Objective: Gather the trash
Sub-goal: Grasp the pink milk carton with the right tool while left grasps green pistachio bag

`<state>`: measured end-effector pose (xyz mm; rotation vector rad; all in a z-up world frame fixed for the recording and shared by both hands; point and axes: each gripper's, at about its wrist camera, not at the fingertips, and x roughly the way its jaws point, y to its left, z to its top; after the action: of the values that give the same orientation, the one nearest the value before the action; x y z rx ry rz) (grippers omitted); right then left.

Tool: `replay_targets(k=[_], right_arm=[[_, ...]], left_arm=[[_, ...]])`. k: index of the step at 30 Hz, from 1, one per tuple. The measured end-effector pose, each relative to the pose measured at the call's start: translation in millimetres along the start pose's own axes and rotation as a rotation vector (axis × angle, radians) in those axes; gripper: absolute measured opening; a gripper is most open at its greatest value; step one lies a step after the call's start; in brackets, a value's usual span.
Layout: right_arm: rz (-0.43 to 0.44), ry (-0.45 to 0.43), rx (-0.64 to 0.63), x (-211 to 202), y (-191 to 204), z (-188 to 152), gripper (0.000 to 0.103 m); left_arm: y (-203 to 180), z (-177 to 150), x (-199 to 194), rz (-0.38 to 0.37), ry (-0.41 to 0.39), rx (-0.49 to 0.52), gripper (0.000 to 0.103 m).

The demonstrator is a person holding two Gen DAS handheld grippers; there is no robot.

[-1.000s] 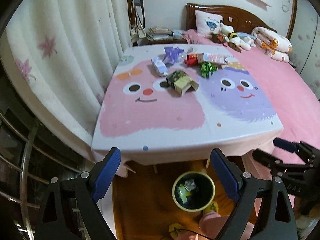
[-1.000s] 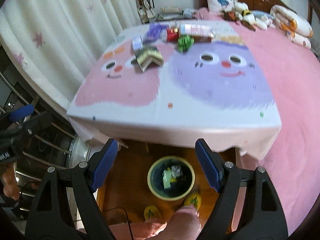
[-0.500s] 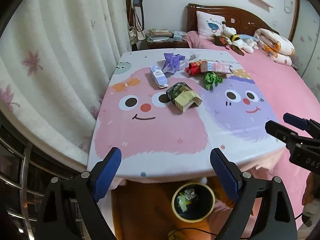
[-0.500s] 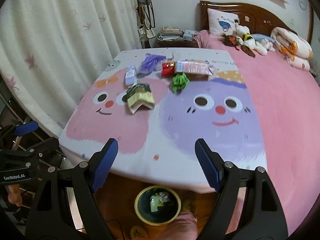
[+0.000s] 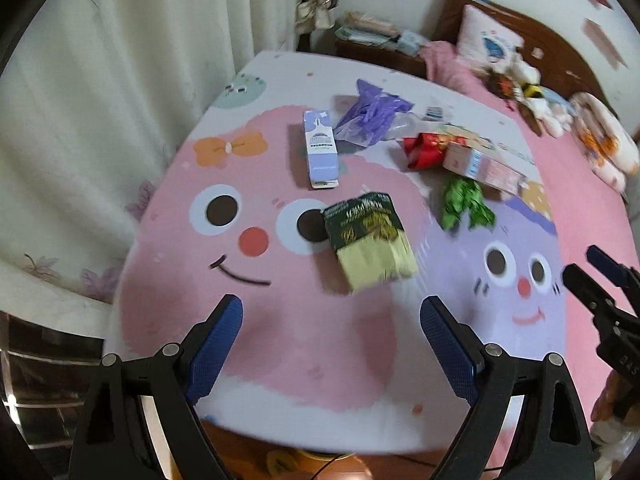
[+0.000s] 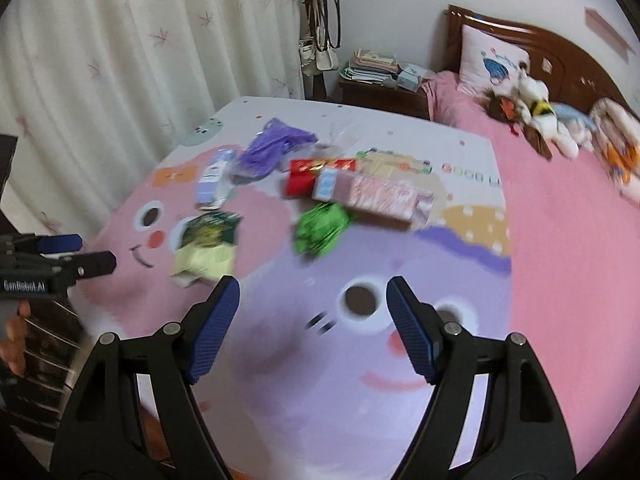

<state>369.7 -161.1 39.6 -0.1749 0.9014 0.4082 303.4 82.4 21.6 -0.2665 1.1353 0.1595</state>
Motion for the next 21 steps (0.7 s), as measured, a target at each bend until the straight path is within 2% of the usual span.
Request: replay_targets(k=[6, 10, 16, 21], right_arm=[[-0.073, 0.031, -0.166, 61.1, -43.6, 31.6, 0.074], [-0.127, 0.032, -0.293, 100.6, -52.3, 40.7, 0.074], [-0.209, 0.048, -0.547, 156.6, -38.9, 41.8, 0.074], [-0.245, 0.054, -0.647, 193.0, -24.1, 39.1, 0.074]], left_arm=[[-24.9, 31.9, 61.6, 0.034, 0.084, -0.069, 0.092], [-38.7, 44.7, 94.3, 0.069, 0.124, -0.071, 0.092], [-43.1, 49.1, 127.6, 0.103, 0.187, -0.100, 0.092], [-47.3, 50.6, 145.6, 0.119, 0.222, -0.110, 0.092]])
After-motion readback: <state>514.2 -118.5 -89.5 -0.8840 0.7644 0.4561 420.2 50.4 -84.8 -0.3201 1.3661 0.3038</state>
